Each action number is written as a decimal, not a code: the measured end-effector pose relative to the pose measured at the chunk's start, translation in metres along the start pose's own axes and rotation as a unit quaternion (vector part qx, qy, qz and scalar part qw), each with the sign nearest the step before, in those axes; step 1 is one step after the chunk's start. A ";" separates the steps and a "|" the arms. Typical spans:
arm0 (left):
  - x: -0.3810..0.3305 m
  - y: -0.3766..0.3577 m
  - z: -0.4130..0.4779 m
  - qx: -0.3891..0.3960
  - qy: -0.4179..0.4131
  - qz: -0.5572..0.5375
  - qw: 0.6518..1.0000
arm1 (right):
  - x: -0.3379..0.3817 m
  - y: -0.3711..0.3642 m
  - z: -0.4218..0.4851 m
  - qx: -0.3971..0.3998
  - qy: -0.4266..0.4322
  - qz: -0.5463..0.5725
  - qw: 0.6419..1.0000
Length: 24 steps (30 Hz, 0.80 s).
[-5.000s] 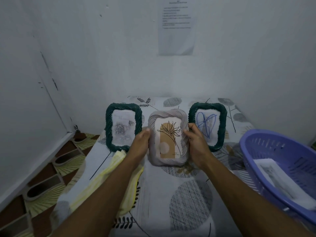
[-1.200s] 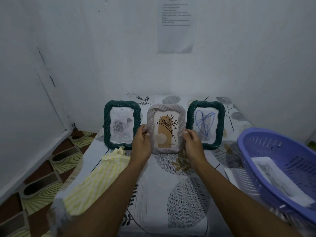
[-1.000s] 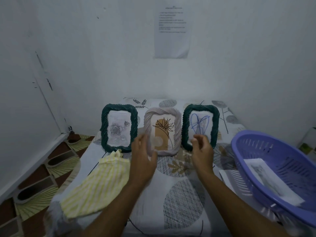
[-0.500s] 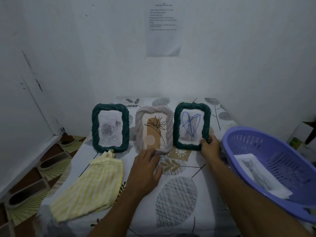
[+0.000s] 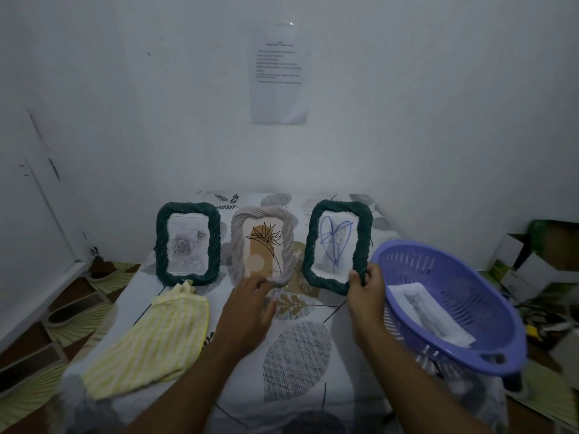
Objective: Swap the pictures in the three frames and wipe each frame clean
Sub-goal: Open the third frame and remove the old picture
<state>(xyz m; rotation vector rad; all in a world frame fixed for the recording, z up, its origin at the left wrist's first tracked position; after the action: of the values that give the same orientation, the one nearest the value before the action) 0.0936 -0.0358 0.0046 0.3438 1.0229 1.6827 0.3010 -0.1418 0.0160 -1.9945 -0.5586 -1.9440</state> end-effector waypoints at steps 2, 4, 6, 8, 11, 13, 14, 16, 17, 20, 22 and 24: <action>-0.005 0.006 0.004 -0.017 0.049 -0.069 0.996 | -0.005 0.007 -0.016 -0.001 -0.015 0.003 1.000; -0.008 0.012 0.005 -0.034 0.149 -0.225 0.962 | -0.011 0.011 -0.031 0.017 -0.029 0.024 0.999; -0.017 0.012 0.003 -0.020 0.211 -0.370 0.905 | -0.016 0.012 -0.047 0.054 -0.050 0.058 0.996; -0.025 0.015 -0.002 -0.016 0.232 -0.427 0.874 | -0.019 0.011 -0.062 0.104 -0.072 0.099 0.987; -0.023 0.023 -0.015 -0.041 0.266 -0.425 0.864 | -0.029 0.006 -0.073 0.153 -0.094 0.109 0.978; -0.017 0.023 -0.021 -0.049 0.277 -0.426 0.860 | -0.028 0.004 -0.077 0.174 -0.079 0.073 0.979; -0.015 0.024 -0.023 -0.054 0.284 -0.434 0.853 | -0.024 0.003 -0.080 0.178 -0.063 0.054 0.981; -0.016 0.025 -0.023 -0.068 0.298 -0.467 0.830 | -0.010 0.003 -0.084 0.171 -0.023 0.005 0.985; -0.018 0.026 -0.022 -0.075 0.306 -0.484 0.816 | -0.002 0.003 -0.084 0.155 0.000 -0.030 0.987; -0.031 0.031 -0.012 -0.077 0.316 -0.507 0.798 | 0.035 -0.001 -0.090 0.113 0.114 -0.111 0.981; -0.039 0.036 -0.006 -0.064 0.291 -0.493 0.817 | 0.061 -0.011 -0.097 0.123 0.171 -0.111 0.971; -0.044 0.043 -0.003 -0.066 0.258 -0.477 0.837 | 0.079 -0.023 -0.100 0.159 0.179 -0.108 0.965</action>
<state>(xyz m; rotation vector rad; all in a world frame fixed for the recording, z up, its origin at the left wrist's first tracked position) 0.0806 -0.0785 0.0476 -0.6769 1.1681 0.8959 0.2023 -0.1637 0.0977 -1.3963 -0.9518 -2.1123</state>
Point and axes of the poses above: each hand's wrist, its own z-axis towards the middle knuckle, its own y-axis out of the back of the hand, x = y × z, the point moved 6 cm from there along z, towards the middle knuckle, and after that the axes turned 7 degrees about -y, right-handed, at the moved point
